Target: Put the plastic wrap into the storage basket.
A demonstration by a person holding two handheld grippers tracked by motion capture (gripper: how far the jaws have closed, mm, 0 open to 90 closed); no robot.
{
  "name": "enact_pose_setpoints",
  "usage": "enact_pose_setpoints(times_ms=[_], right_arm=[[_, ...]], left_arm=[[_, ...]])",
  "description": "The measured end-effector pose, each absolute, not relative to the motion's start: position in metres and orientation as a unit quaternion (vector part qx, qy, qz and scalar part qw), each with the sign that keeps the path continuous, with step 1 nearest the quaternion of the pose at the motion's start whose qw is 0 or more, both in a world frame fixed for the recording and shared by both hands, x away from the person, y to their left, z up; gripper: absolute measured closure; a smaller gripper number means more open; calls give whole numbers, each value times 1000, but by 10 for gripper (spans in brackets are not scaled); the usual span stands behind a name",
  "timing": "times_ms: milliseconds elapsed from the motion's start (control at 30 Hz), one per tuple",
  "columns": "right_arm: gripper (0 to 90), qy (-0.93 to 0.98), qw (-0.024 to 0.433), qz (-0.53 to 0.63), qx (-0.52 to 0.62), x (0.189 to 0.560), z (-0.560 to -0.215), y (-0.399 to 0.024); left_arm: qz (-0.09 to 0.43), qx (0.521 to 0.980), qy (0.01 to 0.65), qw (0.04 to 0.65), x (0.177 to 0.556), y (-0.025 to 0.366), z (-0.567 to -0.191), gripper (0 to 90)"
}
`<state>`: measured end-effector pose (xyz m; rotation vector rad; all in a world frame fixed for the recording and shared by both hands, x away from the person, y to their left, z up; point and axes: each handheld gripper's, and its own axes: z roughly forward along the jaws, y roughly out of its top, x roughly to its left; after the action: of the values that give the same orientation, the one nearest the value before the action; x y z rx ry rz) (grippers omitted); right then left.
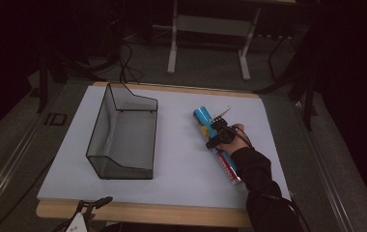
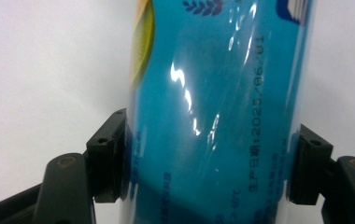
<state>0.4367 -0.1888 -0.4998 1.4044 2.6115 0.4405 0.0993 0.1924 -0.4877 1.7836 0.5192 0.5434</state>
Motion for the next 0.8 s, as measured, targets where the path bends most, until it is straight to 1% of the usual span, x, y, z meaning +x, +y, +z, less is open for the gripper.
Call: enact_pose_setpoints(times_ms=[67, 500, 800], right_arm=[[305, 867, 69, 157, 467, 436, -494, -189], [310, 866, 101, 202, 446, 427, -469, -182], [314, 865, 112, 226, 433, 423, -449, -173]], left_arm=[[232, 760, 221, 566, 99, 192, -488, 1], [231, 760, 221, 566, 99, 192, -488, 2], [231, 760, 221, 566, 99, 192, -488, 2]])
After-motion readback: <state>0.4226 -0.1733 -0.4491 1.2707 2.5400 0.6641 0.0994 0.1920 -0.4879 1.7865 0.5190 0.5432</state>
